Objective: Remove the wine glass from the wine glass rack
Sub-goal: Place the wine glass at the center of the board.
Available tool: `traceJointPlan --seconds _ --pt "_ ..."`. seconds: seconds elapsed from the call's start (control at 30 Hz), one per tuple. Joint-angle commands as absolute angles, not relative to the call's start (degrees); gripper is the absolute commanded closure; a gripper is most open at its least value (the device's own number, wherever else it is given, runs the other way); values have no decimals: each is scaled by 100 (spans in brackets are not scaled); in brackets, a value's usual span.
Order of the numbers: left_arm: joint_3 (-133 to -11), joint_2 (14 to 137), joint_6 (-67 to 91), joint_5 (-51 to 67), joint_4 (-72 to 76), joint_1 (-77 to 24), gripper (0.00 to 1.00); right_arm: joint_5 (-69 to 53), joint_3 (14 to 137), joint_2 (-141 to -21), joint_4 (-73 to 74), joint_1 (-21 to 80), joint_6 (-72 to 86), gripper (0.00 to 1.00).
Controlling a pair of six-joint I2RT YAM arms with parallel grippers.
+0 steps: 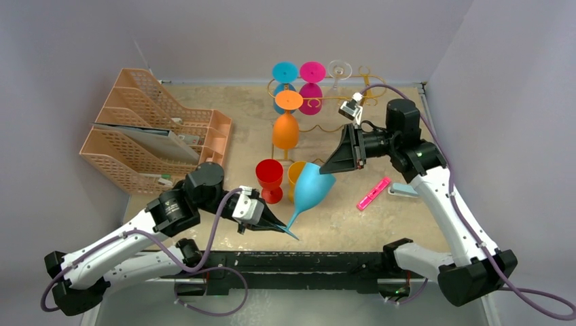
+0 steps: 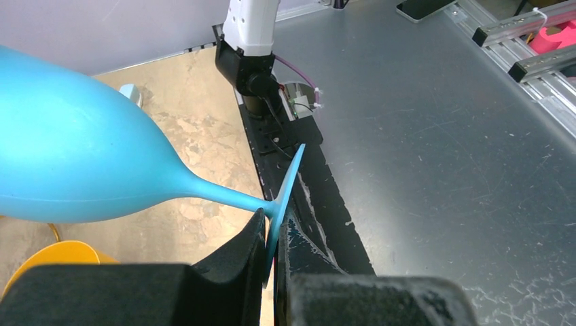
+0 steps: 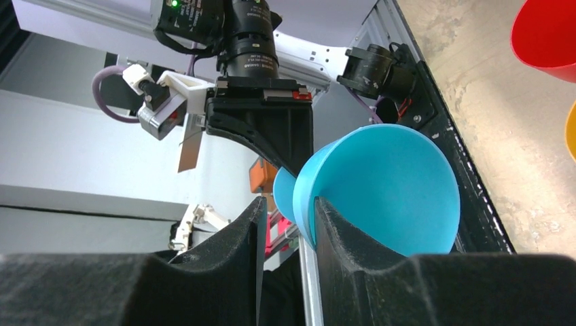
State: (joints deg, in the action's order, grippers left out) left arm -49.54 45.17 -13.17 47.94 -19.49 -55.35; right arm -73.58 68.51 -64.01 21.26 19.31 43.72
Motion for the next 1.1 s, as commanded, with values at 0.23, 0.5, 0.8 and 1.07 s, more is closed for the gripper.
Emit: traceJointPlan --seconds 0.23,0.5,0.8,1.07 --pt "-5106 4587 -1340 4527 -1823 -5493 100 -8139 6874 -6144 2615 2013 3920 75" --pt "-5019 4671 -1258 4032 -1750 -5495 100 -7978 6855 -6135 2595 2103 3911 91" --pt "-5079 4811 -988 3843 -1760 -5493 85 -7372 6944 -6026 2775 2153 3735 100" --pt "-5092 4721 -784 3785 -1988 -5493 37 -6702 7239 -5910 3758 2153 3045 100"
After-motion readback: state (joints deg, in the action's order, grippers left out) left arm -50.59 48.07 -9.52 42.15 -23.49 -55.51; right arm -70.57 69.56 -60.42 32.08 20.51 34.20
